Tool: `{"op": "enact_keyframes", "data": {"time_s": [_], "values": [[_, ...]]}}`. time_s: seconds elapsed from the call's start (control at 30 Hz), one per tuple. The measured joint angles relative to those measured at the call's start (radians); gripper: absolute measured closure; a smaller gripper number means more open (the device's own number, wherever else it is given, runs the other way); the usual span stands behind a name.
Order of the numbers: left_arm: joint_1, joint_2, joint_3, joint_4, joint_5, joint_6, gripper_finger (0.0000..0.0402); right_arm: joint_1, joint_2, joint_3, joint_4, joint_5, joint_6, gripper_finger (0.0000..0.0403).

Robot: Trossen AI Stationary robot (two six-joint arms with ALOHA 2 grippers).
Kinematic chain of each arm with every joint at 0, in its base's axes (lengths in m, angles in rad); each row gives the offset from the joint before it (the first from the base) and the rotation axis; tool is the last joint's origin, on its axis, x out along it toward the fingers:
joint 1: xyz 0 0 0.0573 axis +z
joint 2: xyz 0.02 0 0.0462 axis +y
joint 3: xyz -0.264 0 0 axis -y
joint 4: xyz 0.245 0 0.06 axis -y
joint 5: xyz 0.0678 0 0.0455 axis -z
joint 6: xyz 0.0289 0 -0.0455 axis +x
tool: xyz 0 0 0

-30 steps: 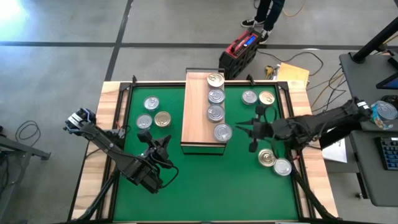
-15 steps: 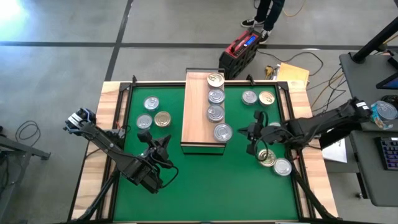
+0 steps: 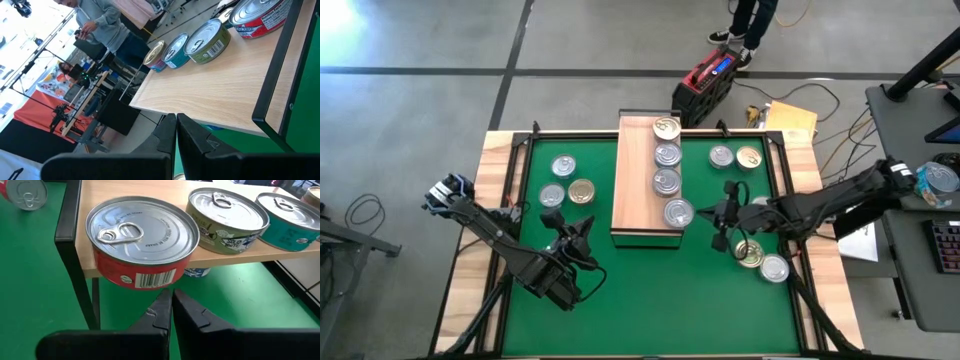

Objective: Stack canned seafood by type on shelf
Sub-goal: Put the right red tuna can on the shelf

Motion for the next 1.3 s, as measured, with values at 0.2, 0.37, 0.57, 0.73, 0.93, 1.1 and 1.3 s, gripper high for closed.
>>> {"op": "enact_keyframes", "data": {"time_s": [0.2,0.37,0.57,0.73,0.93,1.1,1.3], "values": [[0.000,0.000,0.000,-0.001,0.000,0.000,0.0401,0.000,0.037,0.000,0.050,-0.012,-0.020,0.0394],[0.000,0.000,0.000,-0.004,0.000,0.000,0.0401,0.000,0.061,0.000,0.095,-0.019,-0.047,0.0394],[0.000,-0.001,0.000,-0.005,0.000,0.000,0.0401,0.000,0.070,0.002,0.115,-0.027,-0.066,0.0394],[0.000,-0.001,0.000,-0.005,0.000,0.000,0.0401,0.000,0.083,0.005,0.159,-0.027,-0.095,0.0394],[0.000,-0.001,0.000,-0.005,0.000,0.000,0.0401,-0.005,0.110,0.005,0.175,-0.030,-0.108,0.0394],[0.000,-0.001,0.000,-0.005,0.000,0.000,0.0401,-0.005,0.136,0.005,0.216,-0.030,-0.134,0.0394],[0.000,-0.001,0.000,-0.005,0.001,0.000,0.0401,-0.013,0.140,0.005,0.235,-0.030,-0.153,0.0394]]}}
